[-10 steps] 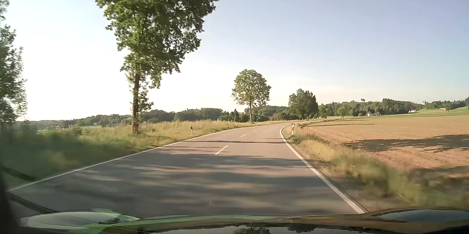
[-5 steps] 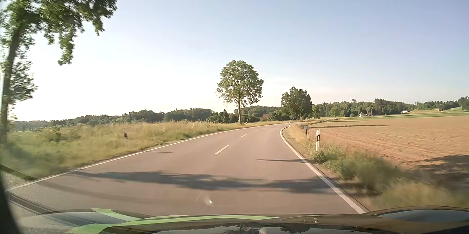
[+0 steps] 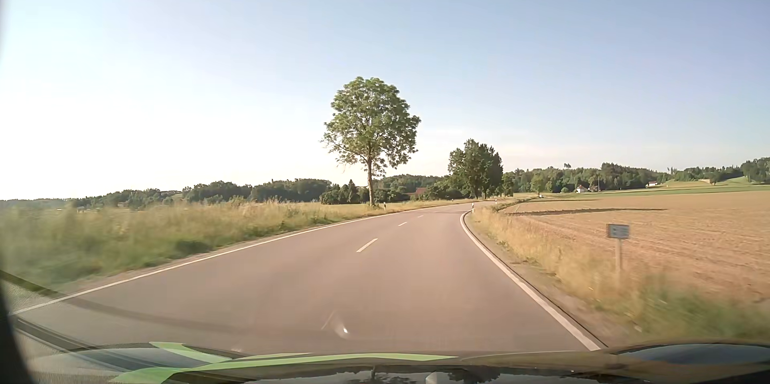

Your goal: Follow the waypoints while adhering to traffic rules and regulations

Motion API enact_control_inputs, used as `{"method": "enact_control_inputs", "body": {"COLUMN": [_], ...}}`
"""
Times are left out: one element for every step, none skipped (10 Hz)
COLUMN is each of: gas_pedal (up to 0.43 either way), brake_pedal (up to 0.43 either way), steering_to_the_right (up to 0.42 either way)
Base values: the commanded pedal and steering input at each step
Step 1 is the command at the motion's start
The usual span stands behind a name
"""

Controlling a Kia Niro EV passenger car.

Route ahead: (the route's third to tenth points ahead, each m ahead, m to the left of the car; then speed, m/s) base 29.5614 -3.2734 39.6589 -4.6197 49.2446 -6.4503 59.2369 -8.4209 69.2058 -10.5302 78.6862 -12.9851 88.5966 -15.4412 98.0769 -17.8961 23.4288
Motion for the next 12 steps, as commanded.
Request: {"method": "enact_control_inputs", "body": {"gas_pedal": [0.28,0.268,0.24,0.197,0.189,0.189,0.189,0.189,0.189,0.189,0.189,0.189], "brake_pedal": [0.0,0.0,0.0,0.0,0.0,0.0,0.0,0.0,0.0,0.0,0.0,0.0], "steering_to_the_right": [0.02,0.02,0.021,0.021,0.021,0.021,0.021,0.02,0.018,0.017,0.017,0.018]}}
